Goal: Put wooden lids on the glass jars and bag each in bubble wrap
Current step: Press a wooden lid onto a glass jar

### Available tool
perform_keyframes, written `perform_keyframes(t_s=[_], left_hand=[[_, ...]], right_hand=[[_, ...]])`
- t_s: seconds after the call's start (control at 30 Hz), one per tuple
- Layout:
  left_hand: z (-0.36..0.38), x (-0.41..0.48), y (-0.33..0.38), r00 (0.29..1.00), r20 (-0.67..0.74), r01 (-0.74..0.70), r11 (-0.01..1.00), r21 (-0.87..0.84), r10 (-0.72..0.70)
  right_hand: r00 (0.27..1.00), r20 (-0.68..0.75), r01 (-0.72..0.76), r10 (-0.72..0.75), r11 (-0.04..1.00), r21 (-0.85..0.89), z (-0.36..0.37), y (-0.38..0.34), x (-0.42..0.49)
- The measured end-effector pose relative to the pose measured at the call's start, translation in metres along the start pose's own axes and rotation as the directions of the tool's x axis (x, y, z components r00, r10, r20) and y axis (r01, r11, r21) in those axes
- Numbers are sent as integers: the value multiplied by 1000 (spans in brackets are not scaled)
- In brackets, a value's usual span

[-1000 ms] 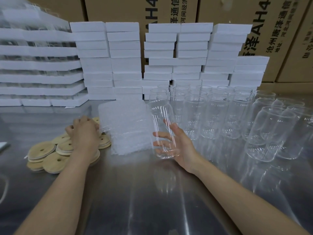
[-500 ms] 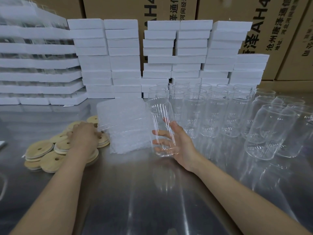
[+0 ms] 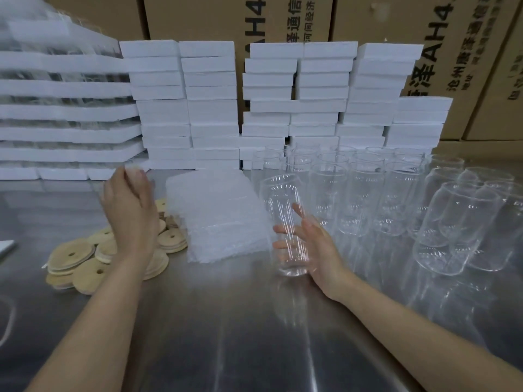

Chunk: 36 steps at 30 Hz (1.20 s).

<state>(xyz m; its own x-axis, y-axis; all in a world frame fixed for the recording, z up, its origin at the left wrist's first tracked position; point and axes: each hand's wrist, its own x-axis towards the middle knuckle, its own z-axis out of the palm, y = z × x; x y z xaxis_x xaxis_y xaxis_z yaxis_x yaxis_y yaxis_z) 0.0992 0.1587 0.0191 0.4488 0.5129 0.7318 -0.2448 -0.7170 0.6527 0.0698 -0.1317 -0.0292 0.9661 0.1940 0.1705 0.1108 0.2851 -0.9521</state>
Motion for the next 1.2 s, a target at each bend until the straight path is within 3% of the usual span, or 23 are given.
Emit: perform_keyframes(t_s=[0.03, 0.07, 0.1, 0.13, 0.2, 0.27, 0.3, 0.37, 0.47, 0.57, 0.7, 0.8, 0.97, 1.03, 1.2], left_hand=[[0, 1, 13, 994, -1, 108, 964, -243, -112], [1, 1, 29, 957, 90, 284, 821, -495, -276], [3, 1, 41, 879, 265, 464, 582, -668, -397], [6, 1, 50, 799, 439, 585, 366, -723, -411], [13, -5, 62, 684, 660, 709, 67, -702, -311], [15, -17, 72, 612, 757, 752, -127, -646, -229], [15, -23, 76, 587, 786, 769, -172, -616, -194], [16, -33, 78, 579, 806, 796, -132, -591, -118], [18, -44, 83, 617, 787, 784, 87, -614, -8], [20, -56, 94, 622, 783, 760, 252, -600, -13], [23, -70, 96, 622, 783, 720, 381, -580, 17], [20, -70, 94, 697, 709, 552, 549, -628, 110], [14, -68, 89, 702, 623, 139, 792, -595, 344], [13, -67, 87, 718, 566, -3, 815, -579, 405], [10, -70, 92, 692, 543, -59, 787, -614, 476]], right_hand=[[999, -7, 42, -42, 998, -38, -5, -1, -3], [995, -21, 98, -100, 992, -84, -8, -3, -5], [985, -40, 163, -170, 976, -141, -11, -5, -7], [969, -48, 228, -243, 952, -205, -13, -6, -8], [942, -36, 308, -334, 903, -300, -13, -8, -10], [932, 4, 337, -363, 862, -379, -11, -7, -11], [929, 30, 346, -369, 835, -427, -9, -7, -12], [926, 87, 356, -368, 769, -531, -7, -5, -14], [925, 152, 364, -349, 695, -620, -3, -5, -18], [923, 142, 362, -358, 679, -639, 0, -4, -20], [922, 138, 364, -362, 686, -630, 1, -2, -20], [920, 127, 365, -371, 689, -626, 1, -1, -20], [925, 113, 351, -362, 704, -618, 0, -2, -19], [927, 124, 350, -354, 698, -625, 1, -3, -20], [925, 148, 360, -349, 691, -627, 0, -1, -19]])
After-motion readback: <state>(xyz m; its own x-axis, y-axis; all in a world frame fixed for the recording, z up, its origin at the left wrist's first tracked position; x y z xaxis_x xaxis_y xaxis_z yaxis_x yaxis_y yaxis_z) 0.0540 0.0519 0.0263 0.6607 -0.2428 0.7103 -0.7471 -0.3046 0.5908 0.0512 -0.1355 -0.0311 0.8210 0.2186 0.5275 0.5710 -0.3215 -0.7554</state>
